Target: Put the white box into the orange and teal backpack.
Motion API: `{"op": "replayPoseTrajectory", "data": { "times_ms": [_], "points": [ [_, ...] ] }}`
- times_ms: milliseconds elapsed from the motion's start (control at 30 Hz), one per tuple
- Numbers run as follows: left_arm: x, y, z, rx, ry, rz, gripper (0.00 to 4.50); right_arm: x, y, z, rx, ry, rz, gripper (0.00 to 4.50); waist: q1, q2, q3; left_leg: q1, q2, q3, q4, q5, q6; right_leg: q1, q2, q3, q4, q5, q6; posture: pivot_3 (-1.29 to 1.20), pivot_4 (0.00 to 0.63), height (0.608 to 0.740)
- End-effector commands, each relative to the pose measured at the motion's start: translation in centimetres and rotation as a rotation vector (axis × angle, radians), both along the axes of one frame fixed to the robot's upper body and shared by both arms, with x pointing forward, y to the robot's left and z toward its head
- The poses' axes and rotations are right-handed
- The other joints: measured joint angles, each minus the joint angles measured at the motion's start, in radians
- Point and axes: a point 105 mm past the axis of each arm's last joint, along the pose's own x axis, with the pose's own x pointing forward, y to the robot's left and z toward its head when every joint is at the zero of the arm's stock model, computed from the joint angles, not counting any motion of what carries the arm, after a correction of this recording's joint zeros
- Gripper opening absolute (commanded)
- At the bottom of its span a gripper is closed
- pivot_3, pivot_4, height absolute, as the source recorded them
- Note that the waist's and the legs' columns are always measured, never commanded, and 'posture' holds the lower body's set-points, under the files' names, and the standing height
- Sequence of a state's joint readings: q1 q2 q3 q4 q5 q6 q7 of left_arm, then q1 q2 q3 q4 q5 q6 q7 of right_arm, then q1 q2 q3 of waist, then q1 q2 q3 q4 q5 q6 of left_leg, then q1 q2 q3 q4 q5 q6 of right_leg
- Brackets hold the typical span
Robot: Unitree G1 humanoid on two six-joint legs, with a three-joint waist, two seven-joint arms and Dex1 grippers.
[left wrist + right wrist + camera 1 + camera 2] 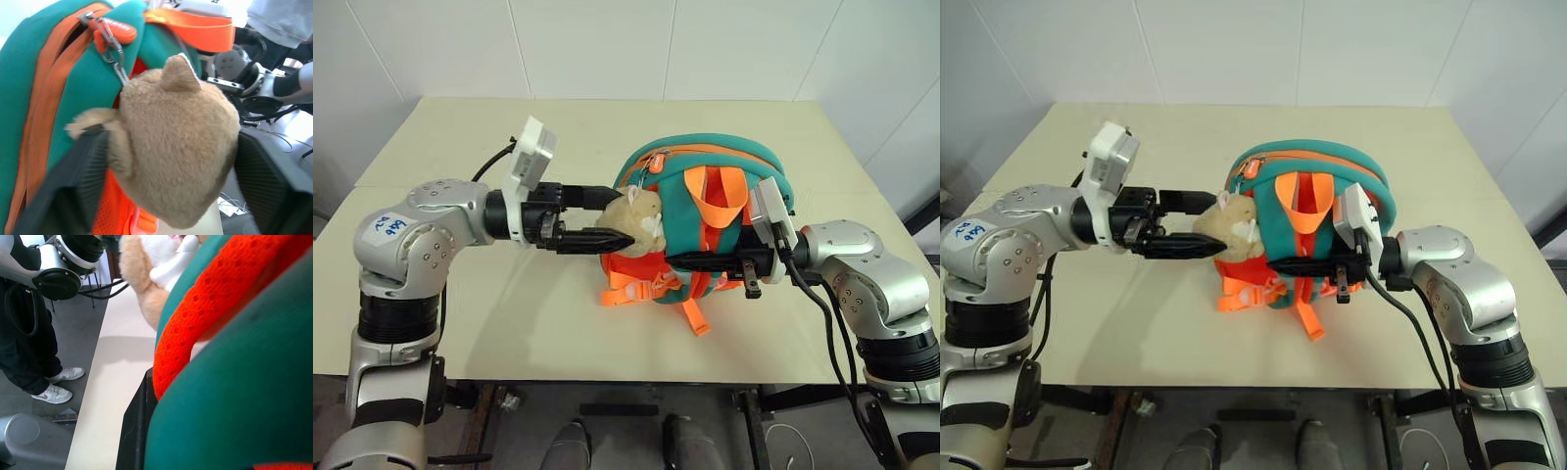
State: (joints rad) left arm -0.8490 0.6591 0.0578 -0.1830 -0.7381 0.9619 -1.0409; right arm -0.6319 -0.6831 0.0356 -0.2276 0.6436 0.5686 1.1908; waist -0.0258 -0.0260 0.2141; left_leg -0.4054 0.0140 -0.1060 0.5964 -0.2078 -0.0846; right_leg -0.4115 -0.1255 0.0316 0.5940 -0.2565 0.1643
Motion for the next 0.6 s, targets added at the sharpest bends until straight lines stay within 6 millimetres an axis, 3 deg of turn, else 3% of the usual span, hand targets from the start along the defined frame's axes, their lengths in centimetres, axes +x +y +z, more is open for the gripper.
{"op": "replayPoseTrajectory", "data": {
  "times_ms": [33, 200, 333, 600],
  "points": [
    [-0.4, -0.7, 0.6, -0.005, -0.023, -0.042, 2.68, -0.5, 0.2, 0.9, 0.026, -0.053, 0.009, 0.00, -0.001, 0.000, 0.000, 0.000, 0.000, 0.000, 0.000, 0.000, 0.000, 0.000, 0.000, 0.000, 0.000, 0.000, 0.000, 0.00, 0.150, 0.740],
    [0.0, 0.3, 1.5, -0.008, -0.054, -0.008, 1.31, -0.8, 0.1, 1.5, 0.099, -0.081, 0.004, 0.00, -0.001, 0.000, 0.000, 0.000, 0.000, 0.000, 0.000, 0.000, 0.000, 0.000, 0.000, 0.000, 0.000, 0.000, 0.000, 0.00, 0.150, 0.740],
    [0.4, 1.3, 2.8, -0.035, -0.076, 0.016, 0.59, -1.3, 0.2, 1.9, 0.161, -0.088, 0.014, 0.00, -0.001, 0.000, 0.000, 0.000, 0.000, 0.000, 0.000, 0.000, 0.000, 0.000, 0.000, 0.000, 0.000, 0.000, 0.000, 0.00, 0.150, 0.740],
    [1.7, 3.3, 3.6, -0.020, -0.083, 0.093, 0.47, -2.0, 0.5, 1.9, 0.192, -0.082, 0.011, 0.00, -0.002, 0.000, 0.000, 0.000, 0.000, 0.000, 0.000, 0.000, 0.000, 0.000, 0.000, 0.000, 0.000, 0.000, 0.000, 0.00, 0.150, 0.740]
  ]
}}
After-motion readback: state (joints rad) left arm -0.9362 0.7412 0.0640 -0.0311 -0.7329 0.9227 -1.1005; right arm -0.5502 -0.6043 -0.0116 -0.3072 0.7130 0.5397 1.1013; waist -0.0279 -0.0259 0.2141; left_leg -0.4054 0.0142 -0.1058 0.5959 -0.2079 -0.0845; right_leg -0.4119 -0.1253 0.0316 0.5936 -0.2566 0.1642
